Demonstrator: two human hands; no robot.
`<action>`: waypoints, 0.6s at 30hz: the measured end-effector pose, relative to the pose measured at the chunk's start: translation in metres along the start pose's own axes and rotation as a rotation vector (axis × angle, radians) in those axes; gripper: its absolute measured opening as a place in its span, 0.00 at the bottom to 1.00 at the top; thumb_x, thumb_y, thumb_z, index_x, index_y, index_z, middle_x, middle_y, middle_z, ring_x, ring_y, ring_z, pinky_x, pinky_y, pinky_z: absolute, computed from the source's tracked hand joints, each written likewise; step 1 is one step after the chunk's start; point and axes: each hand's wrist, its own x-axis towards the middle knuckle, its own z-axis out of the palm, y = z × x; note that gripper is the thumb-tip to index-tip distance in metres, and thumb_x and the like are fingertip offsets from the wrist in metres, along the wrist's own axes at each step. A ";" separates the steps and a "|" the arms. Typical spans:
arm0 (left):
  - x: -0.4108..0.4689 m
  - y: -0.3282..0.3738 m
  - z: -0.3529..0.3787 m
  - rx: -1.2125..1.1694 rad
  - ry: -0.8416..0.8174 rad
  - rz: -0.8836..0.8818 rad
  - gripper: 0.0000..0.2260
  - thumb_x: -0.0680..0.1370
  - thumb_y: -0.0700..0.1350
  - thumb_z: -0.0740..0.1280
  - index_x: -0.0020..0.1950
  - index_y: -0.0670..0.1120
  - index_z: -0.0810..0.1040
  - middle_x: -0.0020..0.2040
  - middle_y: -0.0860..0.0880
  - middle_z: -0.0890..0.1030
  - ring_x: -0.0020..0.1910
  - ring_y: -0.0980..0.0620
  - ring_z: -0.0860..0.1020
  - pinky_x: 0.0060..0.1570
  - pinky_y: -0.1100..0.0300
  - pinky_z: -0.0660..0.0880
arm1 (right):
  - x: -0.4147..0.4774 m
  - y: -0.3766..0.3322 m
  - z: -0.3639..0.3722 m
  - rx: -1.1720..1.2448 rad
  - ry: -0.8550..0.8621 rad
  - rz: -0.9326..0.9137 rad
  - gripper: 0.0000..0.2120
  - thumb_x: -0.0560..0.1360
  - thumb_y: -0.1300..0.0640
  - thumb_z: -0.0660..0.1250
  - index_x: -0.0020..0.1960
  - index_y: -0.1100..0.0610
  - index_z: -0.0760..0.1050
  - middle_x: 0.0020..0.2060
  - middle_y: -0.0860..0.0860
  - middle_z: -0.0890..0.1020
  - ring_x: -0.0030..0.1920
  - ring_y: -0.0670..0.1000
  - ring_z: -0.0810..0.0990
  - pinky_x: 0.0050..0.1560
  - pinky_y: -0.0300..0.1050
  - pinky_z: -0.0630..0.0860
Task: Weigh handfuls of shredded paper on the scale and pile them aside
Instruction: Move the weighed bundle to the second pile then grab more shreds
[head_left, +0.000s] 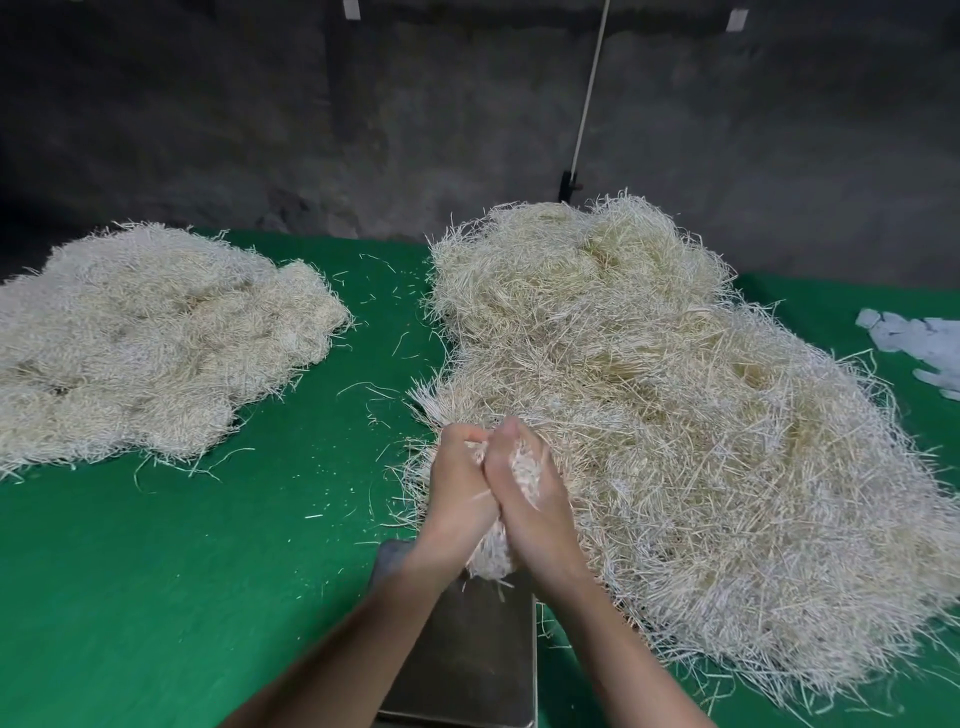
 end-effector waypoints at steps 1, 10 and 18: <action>0.001 0.004 0.003 -0.073 0.019 -0.027 0.21 0.77 0.60 0.62 0.49 0.42 0.70 0.39 0.54 0.73 0.33 0.61 0.76 0.38 0.63 0.76 | 0.005 -0.002 0.002 0.089 0.070 0.046 0.37 0.64 0.29 0.66 0.68 0.44 0.68 0.57 0.46 0.81 0.54 0.48 0.81 0.50 0.46 0.79; -0.013 -0.003 0.018 -0.330 -0.023 -0.311 0.23 0.67 0.69 0.63 0.56 0.58 0.75 0.52 0.57 0.79 0.51 0.60 0.78 0.50 0.60 0.76 | 0.029 0.009 0.013 0.035 0.429 0.187 0.33 0.77 0.39 0.58 0.68 0.66 0.65 0.42 0.55 0.78 0.42 0.51 0.77 0.40 0.42 0.72; 0.001 -0.026 -0.014 0.376 0.134 0.278 0.19 0.77 0.54 0.65 0.60 0.42 0.78 0.23 0.53 0.69 0.20 0.57 0.62 0.23 0.61 0.62 | 0.007 0.016 -0.005 0.155 0.021 0.235 0.30 0.77 0.44 0.62 0.75 0.51 0.57 0.60 0.46 0.71 0.60 0.48 0.68 0.59 0.47 0.64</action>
